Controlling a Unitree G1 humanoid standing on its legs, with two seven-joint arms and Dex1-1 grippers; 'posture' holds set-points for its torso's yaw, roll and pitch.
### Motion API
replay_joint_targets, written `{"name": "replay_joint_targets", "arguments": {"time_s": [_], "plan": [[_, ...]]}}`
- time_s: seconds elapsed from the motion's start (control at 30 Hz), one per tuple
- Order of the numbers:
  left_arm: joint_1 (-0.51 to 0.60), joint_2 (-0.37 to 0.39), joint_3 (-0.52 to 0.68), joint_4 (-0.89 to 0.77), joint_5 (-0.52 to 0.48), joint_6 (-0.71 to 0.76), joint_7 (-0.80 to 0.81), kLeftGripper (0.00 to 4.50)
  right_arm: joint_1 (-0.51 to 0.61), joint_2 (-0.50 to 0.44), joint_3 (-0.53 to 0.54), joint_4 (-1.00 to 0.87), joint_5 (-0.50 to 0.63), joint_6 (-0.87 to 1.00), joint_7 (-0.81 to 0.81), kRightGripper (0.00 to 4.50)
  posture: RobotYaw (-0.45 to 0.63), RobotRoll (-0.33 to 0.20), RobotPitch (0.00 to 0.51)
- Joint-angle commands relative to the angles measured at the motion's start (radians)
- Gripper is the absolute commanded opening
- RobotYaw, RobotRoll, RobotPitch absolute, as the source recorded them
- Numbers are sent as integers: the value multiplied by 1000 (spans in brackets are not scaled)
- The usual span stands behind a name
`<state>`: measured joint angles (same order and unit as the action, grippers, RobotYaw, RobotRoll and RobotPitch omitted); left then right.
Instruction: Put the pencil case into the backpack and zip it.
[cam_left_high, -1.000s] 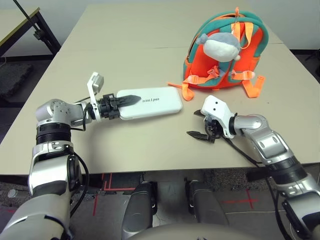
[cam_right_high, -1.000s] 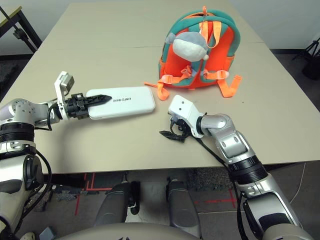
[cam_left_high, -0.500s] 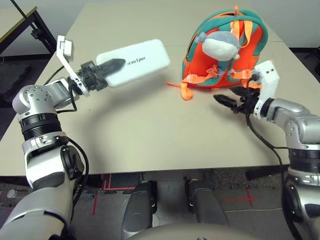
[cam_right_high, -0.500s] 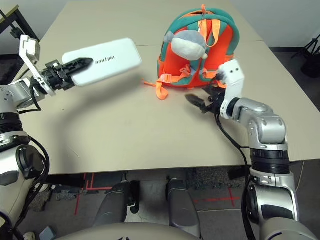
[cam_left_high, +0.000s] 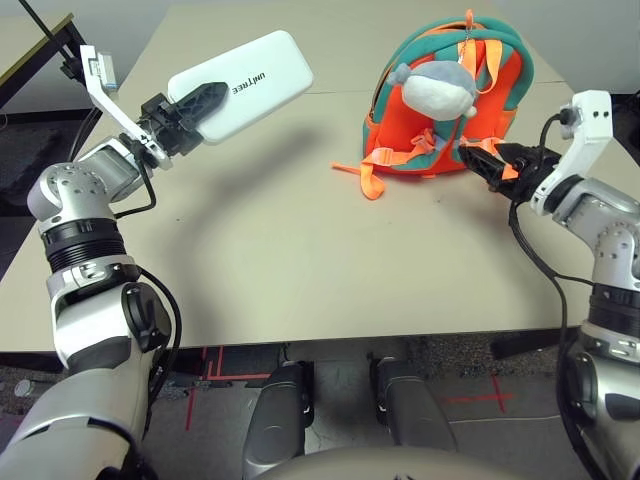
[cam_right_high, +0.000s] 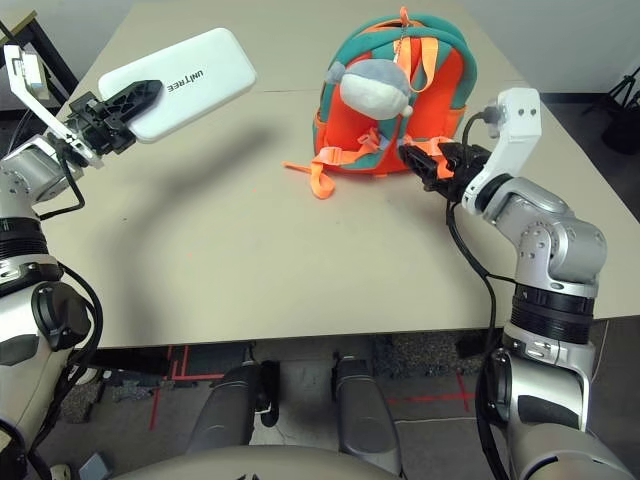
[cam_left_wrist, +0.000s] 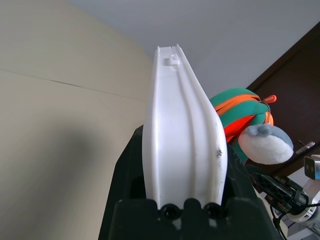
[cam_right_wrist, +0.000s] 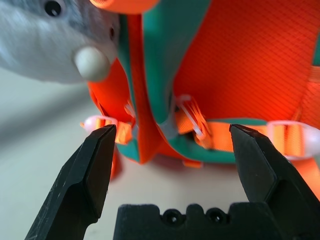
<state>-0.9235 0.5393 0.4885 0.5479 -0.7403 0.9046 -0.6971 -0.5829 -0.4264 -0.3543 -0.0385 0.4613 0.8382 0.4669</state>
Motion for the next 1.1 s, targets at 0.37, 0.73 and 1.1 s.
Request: {"name": "replay_joint_targets", "arguments": {"time_s": [0.37, 0.73, 1.1], "plan": [[-36, 5, -17, 21, 10, -75, 2, 1222, -113, 90, 122, 205, -43, -180, -22, 4500, -137, 0, 140], [-39, 2, -15, 1, 3, -71, 5, 1222, -193, 102, 148, 427, -120, -366, -43, 4500, -124, 0, 138], [-36, -3, -19, -21, -5, -58, 7, 1222, -208, 58, 138, 541, -157, -460, -56, 4500, -117, 0, 136]]}}
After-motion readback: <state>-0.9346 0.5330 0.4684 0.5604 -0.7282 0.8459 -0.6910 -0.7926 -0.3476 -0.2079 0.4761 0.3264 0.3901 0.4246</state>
